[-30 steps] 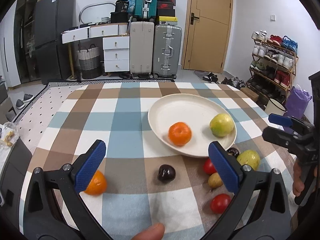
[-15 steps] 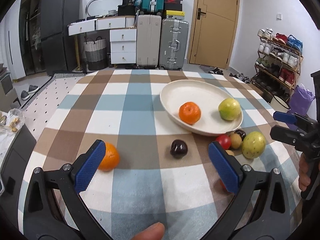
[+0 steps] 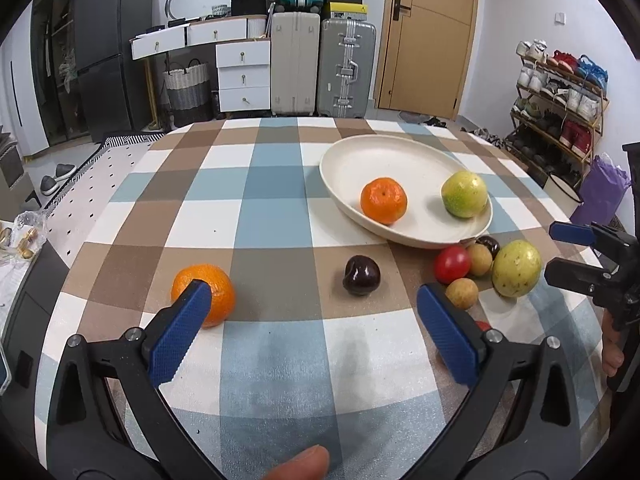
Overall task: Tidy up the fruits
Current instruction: 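Withdraw both tools from the plate toward the remaining fruits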
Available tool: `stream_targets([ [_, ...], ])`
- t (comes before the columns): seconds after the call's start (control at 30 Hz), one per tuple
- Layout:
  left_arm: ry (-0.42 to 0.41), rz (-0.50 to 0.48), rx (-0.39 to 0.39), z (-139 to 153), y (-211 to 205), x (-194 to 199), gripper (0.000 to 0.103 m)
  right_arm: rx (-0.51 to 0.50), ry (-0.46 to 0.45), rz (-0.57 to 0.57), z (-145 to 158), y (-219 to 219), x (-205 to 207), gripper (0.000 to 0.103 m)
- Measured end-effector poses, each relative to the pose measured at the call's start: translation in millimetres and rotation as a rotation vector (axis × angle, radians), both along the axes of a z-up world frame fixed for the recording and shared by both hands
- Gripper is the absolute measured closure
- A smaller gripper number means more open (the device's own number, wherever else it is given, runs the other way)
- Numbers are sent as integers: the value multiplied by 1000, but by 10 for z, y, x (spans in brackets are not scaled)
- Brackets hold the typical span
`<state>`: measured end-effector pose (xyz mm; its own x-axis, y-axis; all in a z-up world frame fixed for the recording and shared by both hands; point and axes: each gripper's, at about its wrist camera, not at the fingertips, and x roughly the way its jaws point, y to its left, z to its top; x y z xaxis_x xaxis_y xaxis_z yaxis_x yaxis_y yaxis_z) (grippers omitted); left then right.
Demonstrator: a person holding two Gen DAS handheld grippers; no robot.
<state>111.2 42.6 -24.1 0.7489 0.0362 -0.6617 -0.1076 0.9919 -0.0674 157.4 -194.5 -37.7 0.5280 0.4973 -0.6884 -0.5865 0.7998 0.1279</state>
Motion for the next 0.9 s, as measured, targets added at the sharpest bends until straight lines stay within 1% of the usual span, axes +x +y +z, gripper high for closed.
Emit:
stream_targets([
  [0.33, 18, -15, -3, -44, -21, 32, 1, -34, 45, 38, -114, 109, -12, 0],
  [0.47, 38, -50, -28, -62, -47, 39, 1, -40, 62, 56, -148, 132, -15, 1],
  [0.67, 52, -117, -20, -85, -192, 28, 1, -46, 74, 49, -198, 158, 15, 2],
  [0.7, 55, -121, -19, -89, -207, 27, 1, -44, 73, 44, -199, 158, 20, 4],
  [0.8, 73, -149, -24, -107, -254, 30, 1, -9, 107, 46, -211, 146, 61, 10],
  [0.9, 86, -172, -31, -122, -295, 30, 1, -23, 115, 26, -243, 158, 96, 19],
])
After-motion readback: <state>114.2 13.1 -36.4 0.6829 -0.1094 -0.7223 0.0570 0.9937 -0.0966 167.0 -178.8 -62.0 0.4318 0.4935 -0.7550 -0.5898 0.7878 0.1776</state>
